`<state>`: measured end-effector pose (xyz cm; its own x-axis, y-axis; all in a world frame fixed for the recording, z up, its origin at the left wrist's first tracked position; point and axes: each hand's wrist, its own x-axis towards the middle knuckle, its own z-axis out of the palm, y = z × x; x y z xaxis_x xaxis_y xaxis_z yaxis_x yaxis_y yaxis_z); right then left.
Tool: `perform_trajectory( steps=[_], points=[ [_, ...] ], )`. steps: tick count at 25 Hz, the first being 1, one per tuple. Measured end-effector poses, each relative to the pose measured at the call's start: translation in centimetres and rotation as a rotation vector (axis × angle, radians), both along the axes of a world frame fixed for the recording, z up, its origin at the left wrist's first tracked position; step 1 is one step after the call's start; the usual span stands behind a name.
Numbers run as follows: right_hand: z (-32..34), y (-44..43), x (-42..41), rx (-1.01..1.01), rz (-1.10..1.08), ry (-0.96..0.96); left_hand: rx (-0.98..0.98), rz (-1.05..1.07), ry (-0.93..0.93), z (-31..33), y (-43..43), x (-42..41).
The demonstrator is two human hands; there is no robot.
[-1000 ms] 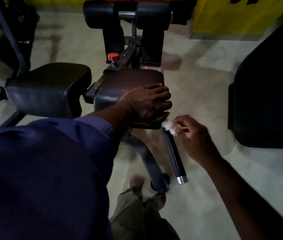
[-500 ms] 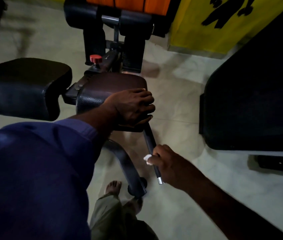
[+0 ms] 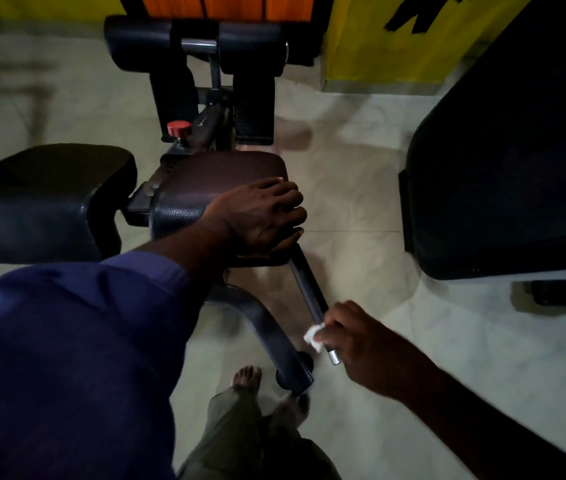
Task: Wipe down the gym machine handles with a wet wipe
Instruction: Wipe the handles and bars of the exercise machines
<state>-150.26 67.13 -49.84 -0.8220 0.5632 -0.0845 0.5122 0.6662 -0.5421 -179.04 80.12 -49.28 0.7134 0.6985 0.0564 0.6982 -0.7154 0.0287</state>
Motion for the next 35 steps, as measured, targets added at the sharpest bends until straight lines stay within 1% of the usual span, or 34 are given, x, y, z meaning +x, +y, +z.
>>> perform_trajectory(
  steps=[1, 3, 5, 7, 8, 9, 10, 11, 13, 15, 17, 18, 19, 21, 23, 25, 28, 29, 30, 31, 33, 35],
  points=[
    [-0.1, 0.0, 0.7, -0.035, -0.001, 0.013, -0.003, -0.005, 0.005, -0.2, 0.1, 0.1],
    [-1.3, 2.1, -0.4, 0.005, -0.051, 0.029, 0.000, -0.003, -0.005, -0.3, 0.0, 0.1],
    [-3.5, 5.7, -3.3, -0.052, -0.237, 0.081, -0.009, 0.002, -0.001, -0.2, 0.1, 0.1],
    [-5.6, 8.9, -6.5, -0.190, -0.497, 0.158, -0.003, 0.003, 0.004, -0.2, 0.0, 0.1],
    [-6.3, 9.7, -7.3, -0.326, -0.655, 0.230, 0.004, -0.007, -0.001, -0.2, 0.1, 0.1],
    [-6.7, 9.9, -7.5, -0.524, -0.812, 0.323, 0.009, -0.015, -0.010, -0.2, 0.1, 0.1],
    [-6.7, 9.4, -7.3, -0.767, -0.913, 0.428, 0.009, -0.020, -0.013, -0.1, 0.1, 0.2],
    [-6.6, 8.4, -6.5, -0.972, -0.976, 0.526, 0.006, -0.019, -0.009, -0.1, 0.2, 0.2],
    [-6.2, 5.2, -3.8, -1.266, -1.065, 0.644, -0.004, -0.018, 0.014, -0.1, 0.3, 0.2],
    [-5.9, 2.5, -1.4, -1.448, -1.093, 0.748, 0.001, -0.033, 0.022, -0.2, 0.3, 0.2],
    [-6.1, 2.2, -1.4, -1.490, -1.096, 0.821, 0.008, -0.059, 0.021, -0.3, 0.3, 0.0],
    [-6.2, 3.1, -2.3, -1.447, -1.101, 0.816, 0.016, -0.074, 0.028, -0.4, 0.3, 0.0],
    [-6.0, 4.4, -3.7, -1.354, -1.107, 0.768, 0.026, -0.088, 0.037, -0.4, 0.3, 0.0],
    [-5.4, 6.9, -6.2, -1.124, -1.086, 0.588, 0.033, -0.099, 0.064, -0.4, 0.3, 0.2],
    [-4.8, 7.1, -6.5, -0.880, -1.063, 0.444, 0.039, -0.102, 0.073, -0.2, 0.4, 0.3],
    [-3.4, 3.8, -4.7, -0.654, -1.031, 0.310, 0.060, -0.121, 0.075, -0.2, 0.5, 0.2],
    [-0.3, -3.9, -1.6, -0.402, -1.044, 0.083, 0.068, -0.115, 0.084, -0.1, 0.3, 0.3],
    [0.3, -5.8, -1.1, -0.292, -1.051, 0.037, 0.065, -0.103, 0.100, -0.2, 0.3, 0.4],
    [0.1, -7.0, -0.9, -0.173, -1.044, 0.004, 0.064, -0.101, 0.122, -0.1, 0.2, 0.5],
    [-0.3, -7.4, -1.2, -0.092, -0.990, 0.015, 0.067, -0.104, 0.139, 0.0, 0.2, 0.5],
    [-2.1, -5.8, -3.2, -0.066, -0.915, 0.068, 0.081, -0.107, 0.151, -0.1, 0.3, 0.4],
    [-3.3, -3.5, -5.9, -0.020, -0.895, 0.017, 0.090, -0.122, 0.167, -0.2, 0.2, 0.4]
  ],
)
